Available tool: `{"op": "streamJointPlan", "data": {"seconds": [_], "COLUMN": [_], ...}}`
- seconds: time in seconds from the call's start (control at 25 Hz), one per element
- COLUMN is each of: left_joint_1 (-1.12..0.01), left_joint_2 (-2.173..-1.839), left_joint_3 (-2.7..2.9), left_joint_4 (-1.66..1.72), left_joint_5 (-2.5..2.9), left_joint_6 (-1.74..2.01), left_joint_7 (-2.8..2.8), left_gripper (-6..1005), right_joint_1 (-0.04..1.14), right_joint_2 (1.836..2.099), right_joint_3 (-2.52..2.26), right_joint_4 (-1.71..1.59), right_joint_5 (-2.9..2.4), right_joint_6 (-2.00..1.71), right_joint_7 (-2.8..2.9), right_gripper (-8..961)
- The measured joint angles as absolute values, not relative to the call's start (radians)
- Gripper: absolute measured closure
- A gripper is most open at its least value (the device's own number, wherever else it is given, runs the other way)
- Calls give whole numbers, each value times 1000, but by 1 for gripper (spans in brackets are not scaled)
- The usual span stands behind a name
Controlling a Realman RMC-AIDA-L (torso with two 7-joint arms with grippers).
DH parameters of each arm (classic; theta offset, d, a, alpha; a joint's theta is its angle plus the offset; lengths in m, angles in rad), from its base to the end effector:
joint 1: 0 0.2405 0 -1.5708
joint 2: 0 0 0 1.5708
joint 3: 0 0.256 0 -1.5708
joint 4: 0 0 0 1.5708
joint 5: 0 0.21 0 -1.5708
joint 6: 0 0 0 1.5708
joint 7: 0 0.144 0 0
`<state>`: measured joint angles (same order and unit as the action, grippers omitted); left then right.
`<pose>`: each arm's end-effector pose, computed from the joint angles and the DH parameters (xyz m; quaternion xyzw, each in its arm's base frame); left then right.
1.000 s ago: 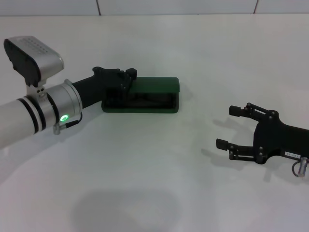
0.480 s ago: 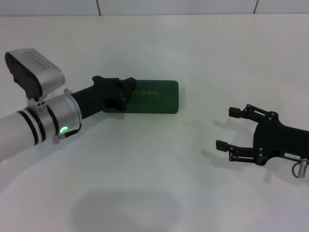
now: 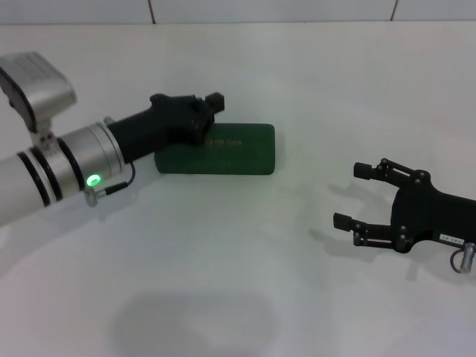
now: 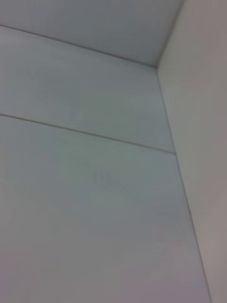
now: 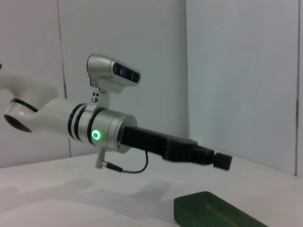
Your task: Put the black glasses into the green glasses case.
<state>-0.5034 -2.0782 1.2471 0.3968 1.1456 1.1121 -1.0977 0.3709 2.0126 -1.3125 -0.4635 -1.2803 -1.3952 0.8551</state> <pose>-0.2581 0.3526 -0.0510 -0.8742 -0.2596 -0.3160 0.2617 0.2775 0.2919 -0.0372 -0.9343 0.0879 0.2894 0.1889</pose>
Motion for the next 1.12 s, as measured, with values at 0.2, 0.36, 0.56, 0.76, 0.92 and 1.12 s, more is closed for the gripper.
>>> {"op": "streamJointPlan", "data": {"seconds": [0.2, 0.36, 0.56, 0.76, 0.92, 1.12], "left_joint_1": [-510, -520, -492, -401, -330, -276], "left_joint_2": [-2041, -2014, -2003, -2007, -1994, -1972], "left_joint_3": [1248, 1246, 1247, 1243, 1241, 1231], "left_joint_4": [462, 474, 505, 584, 661, 690], "left_joint_5": [1202, 1225, 1235, 1254, 1312, 1400], "left_joint_6": [1144, 1170, 1222, 1266, 1348, 1516], "left_joint_7": [-1351, -1462, -1422, -1334, -1325, -1246], "left_gripper": [941, 940, 922, 833, 761, 548], "right_joint_1": [370, 370, 369, 365, 361, 365], "right_joint_2": [2011, 2008, 2003, 1998, 1981, 1952], "right_joint_3": [-1287, -1241, -1231, -1207, -1205, -1211], "right_joint_4": [-465, -457, -455, -454, -456, -462], "right_joint_5": [-1279, -1279, -1279, -1281, -1281, -1297], "right_joint_6": [-1406, -1442, -1461, -1473, -1494, -1544], "right_joint_7": [866, 871, 872, 874, 878, 905], "right_gripper": [67, 67, 67, 67, 67, 67]}}
